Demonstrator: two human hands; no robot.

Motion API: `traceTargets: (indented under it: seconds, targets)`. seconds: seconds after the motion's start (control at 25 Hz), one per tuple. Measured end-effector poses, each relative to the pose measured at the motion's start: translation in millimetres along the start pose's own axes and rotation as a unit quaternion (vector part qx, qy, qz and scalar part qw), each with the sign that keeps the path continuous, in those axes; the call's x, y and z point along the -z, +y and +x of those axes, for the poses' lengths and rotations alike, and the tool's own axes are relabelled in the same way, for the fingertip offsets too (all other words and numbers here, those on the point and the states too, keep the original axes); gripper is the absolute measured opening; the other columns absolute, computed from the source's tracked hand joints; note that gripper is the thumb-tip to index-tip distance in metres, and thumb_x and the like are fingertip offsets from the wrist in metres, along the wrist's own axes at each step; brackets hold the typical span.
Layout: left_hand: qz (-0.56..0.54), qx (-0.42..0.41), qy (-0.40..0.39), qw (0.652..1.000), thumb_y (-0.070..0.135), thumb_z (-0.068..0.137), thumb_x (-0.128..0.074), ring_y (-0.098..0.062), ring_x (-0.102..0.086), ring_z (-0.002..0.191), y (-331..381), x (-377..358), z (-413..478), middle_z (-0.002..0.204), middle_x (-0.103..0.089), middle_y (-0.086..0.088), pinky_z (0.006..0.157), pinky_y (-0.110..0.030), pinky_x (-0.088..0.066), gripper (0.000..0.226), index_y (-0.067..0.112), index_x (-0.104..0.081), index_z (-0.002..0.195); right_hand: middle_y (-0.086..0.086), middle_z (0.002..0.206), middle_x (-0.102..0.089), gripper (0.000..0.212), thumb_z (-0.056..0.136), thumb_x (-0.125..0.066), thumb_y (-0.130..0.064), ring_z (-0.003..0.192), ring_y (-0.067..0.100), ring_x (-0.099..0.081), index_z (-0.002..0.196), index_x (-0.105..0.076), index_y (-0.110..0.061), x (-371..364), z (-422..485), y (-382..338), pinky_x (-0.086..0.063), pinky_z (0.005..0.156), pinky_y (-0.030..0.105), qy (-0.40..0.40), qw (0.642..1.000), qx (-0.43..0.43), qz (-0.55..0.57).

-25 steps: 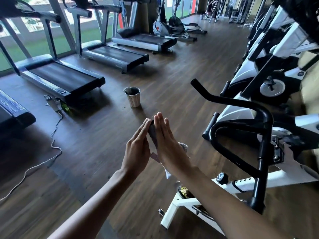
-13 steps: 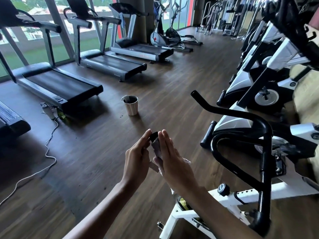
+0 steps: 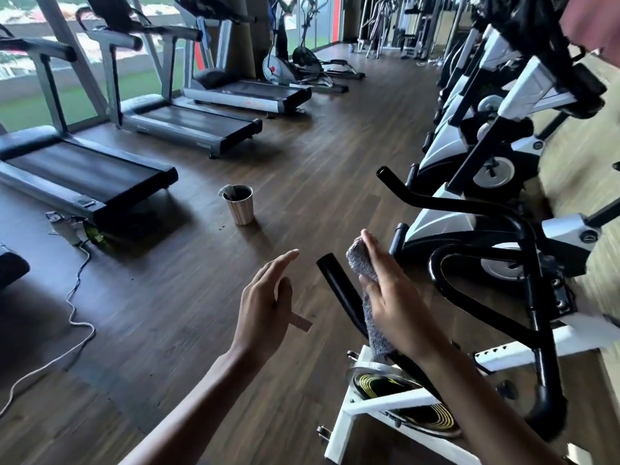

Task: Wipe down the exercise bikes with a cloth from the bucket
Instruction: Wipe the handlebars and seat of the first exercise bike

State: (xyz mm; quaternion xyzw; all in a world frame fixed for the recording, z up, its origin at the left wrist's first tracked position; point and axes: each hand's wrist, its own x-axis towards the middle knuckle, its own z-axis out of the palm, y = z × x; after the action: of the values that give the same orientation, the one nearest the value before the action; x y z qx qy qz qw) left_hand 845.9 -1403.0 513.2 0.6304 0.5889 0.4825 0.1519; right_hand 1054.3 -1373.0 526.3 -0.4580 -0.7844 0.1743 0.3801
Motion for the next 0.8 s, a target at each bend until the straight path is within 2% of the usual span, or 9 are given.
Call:
traceTargets:
  seconds: [0.12, 0.2, 0.28, 0.4, 0.56, 0.64, 0.8]
  targets:
    - [0.005, -0.03, -0.043, 0.999, 0.0, 0.095, -0.053, -0.001, -0.056, 0.115, -1, -1, 35, 0.126, -0.064, 0.012, 0.091, 0.002, -0.032, 0.043, 0.022, -0.064, 0.13, 0.005, 0.16, -0.033, 0.063, 0.099, -0.054, 0.001, 0.144, 0.001, -0.027, 0.156, -0.029, -0.007, 7, 16, 4, -0.014, 0.111, 0.0, 0.007, 0.999, -0.046, -0.015]
    - [0.009, -0.05, -0.074, 0.996, 0.002, 0.095, -0.054, -0.005, -0.057, 0.116, -3, -11, 63, 0.126, -0.066, 0.008, 0.093, -0.001, -0.033, 0.04, 0.022, -0.065, 0.128, 0.004, 0.159, -0.033, 0.062, 0.099, -0.055, 0.001, 0.14, -0.006, -0.025, 0.155, -0.029, -0.006, 6, 22, 10, -0.013, 0.107, -0.003, 0.005, 0.997, -0.075, -0.008]
    - [0.003, -0.074, -0.119, 0.99, 0.009, 0.096, -0.054, -0.007, -0.058, 0.116, -5, -27, 91, 0.126, -0.066, 0.008, 0.094, -0.006, -0.037, 0.036, 0.023, -0.065, 0.128, 0.001, 0.158, -0.032, 0.062, 0.099, -0.054, 0.001, 0.137, -0.013, -0.02, 0.155, -0.029, -0.006, 4, 27, 20, -0.012, 0.106, -0.004, 0.026, 0.994, -0.107, 0.005]
    - [-0.007, -0.118, -0.2, 0.973, 0.02, 0.098, -0.053, -0.006, -0.058, 0.117, -6, -60, 134, 0.13, -0.064, 0.011, 0.099, -0.019, -0.042, 0.034, 0.026, -0.063, 0.13, -0.012, 0.153, -0.03, 0.06, 0.101, -0.054, -0.004, 0.134, -0.026, -0.019, 0.155, -0.029, -0.012, 1, 28, 35, -0.015, 0.107, -0.002, 0.099, 0.98, -0.17, 0.022]
    - [-0.043, -0.213, -0.305, 0.927, 0.019, 0.099, -0.055, 0.0, -0.057, 0.11, 9, -114, 172, 0.128, -0.064, 0.011, 0.092, -0.006, -0.036, 0.033, 0.025, -0.062, 0.131, -0.028, 0.15, -0.027, 0.061, 0.102, -0.053, -0.011, 0.136, -0.025, -0.022, 0.153, -0.024, -0.027, 0, 21, 46, -0.019, 0.109, 0.0, 0.217, 0.94, -0.259, 0.042]
    - [-0.083, -0.254, -0.353, 0.897, 0.014, 0.098, -0.056, 0.002, -0.057, 0.109, 21, -136, 177, 0.126, -0.065, 0.009, 0.091, -0.001, -0.034, 0.033, 0.021, -0.064, 0.129, -0.029, 0.149, -0.026, 0.059, 0.103, -0.052, -0.012, 0.136, -0.025, -0.022, 0.15, -0.022, -0.03, 0, 19, 45, -0.02, 0.109, 0.001, 0.274, 0.915, -0.295, 0.023]
    - [-0.175, -0.3, -0.445, 0.826, 0.008, 0.097, -0.056, 0.0, -0.059, 0.112, 43, -174, 166, 0.126, -0.066, 0.007, 0.092, -0.007, -0.041, 0.033, 0.017, -0.065, 0.128, -0.027, 0.148, -0.029, 0.058, 0.102, -0.052, -0.014, 0.128, -0.032, -0.024, 0.152, -0.025, -0.026, -3, 9, 33, -0.022, 0.102, -0.004, 0.404, 0.836, -0.369, -0.039]
